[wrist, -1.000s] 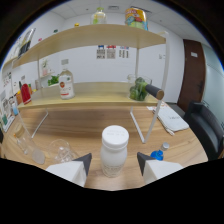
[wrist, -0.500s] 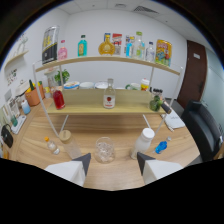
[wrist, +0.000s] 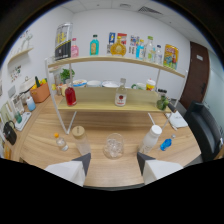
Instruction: Make me a cup of Mount Fuji.
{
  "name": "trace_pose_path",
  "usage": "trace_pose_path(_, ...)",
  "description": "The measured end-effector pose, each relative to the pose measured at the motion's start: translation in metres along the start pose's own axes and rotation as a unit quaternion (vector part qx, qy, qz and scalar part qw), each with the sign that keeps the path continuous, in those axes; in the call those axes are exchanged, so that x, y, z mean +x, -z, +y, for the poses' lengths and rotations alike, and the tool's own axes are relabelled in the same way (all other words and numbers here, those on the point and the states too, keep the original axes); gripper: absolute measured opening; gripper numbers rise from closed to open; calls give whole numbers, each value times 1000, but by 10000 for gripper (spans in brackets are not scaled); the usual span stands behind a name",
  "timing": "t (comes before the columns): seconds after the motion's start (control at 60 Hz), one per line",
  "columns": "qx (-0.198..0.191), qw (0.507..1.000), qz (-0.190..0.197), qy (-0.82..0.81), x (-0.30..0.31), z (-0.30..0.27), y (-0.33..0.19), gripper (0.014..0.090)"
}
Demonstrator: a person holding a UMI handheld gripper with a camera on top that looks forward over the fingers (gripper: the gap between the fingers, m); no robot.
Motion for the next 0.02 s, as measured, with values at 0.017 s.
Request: trace_pose_path(0.017, -1, 1000, 0, -1, 0, 0, 0, 856)
